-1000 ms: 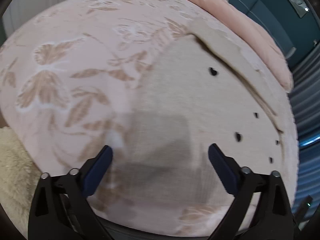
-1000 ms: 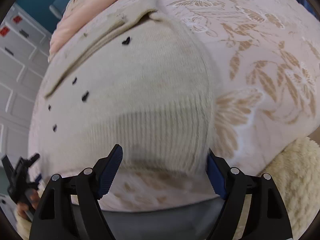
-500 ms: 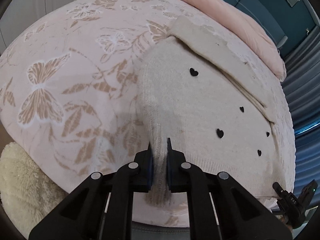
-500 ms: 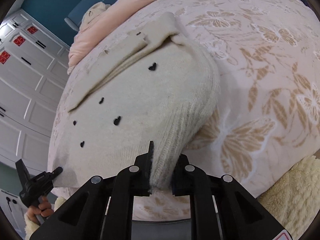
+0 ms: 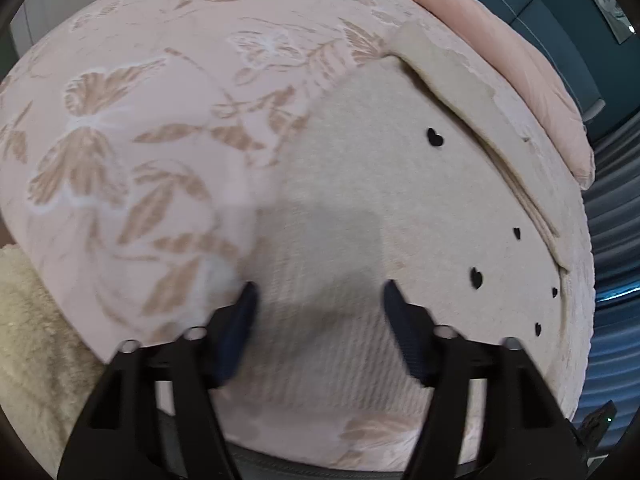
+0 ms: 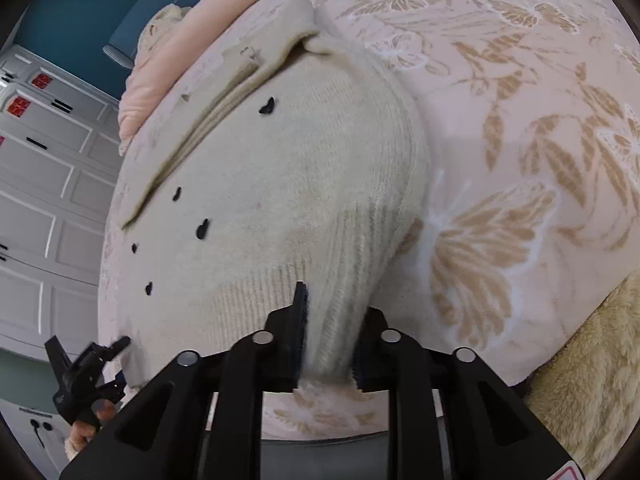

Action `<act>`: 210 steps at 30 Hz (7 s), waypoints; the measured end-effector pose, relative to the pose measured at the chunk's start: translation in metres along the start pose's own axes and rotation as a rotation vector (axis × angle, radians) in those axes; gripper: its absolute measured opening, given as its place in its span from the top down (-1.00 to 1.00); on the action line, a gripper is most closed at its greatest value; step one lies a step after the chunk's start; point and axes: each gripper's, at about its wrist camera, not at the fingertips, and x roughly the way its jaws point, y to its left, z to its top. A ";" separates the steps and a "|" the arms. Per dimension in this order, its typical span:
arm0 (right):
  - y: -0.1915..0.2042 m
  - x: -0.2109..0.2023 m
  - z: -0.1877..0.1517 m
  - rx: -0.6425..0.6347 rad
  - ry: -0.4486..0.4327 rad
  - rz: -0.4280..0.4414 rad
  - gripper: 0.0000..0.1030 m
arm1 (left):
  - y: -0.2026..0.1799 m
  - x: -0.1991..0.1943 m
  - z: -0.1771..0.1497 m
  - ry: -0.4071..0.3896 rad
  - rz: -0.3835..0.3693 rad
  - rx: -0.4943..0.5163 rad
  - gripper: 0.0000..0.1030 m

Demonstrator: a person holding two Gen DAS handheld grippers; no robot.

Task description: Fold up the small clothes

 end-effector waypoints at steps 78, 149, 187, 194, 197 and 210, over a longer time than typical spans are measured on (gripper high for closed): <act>0.056 -0.036 0.087 -0.330 -0.176 -0.048 0.86 | -0.063 -0.011 0.079 -0.039 -0.104 0.342 0.80; 0.213 0.052 -0.013 -0.600 0.070 0.024 0.86 | 0.029 -0.034 0.004 -0.015 -0.048 -0.072 0.01; 0.109 -0.018 0.031 -0.265 -0.033 0.164 0.75 | -0.238 -0.098 -0.029 -0.165 -0.359 0.498 0.64; 0.009 -0.081 0.030 -0.112 -0.124 0.039 0.38 | -0.281 -0.017 -0.131 -0.033 -0.234 0.734 0.31; -0.010 -0.093 0.027 -0.054 -0.142 0.065 -0.07 | -0.255 -0.014 -0.149 -0.045 -0.208 0.767 -0.12; 0.066 -0.037 0.046 -0.057 0.020 0.234 -0.49 | -0.171 0.003 -0.112 -0.105 0.070 0.623 -0.62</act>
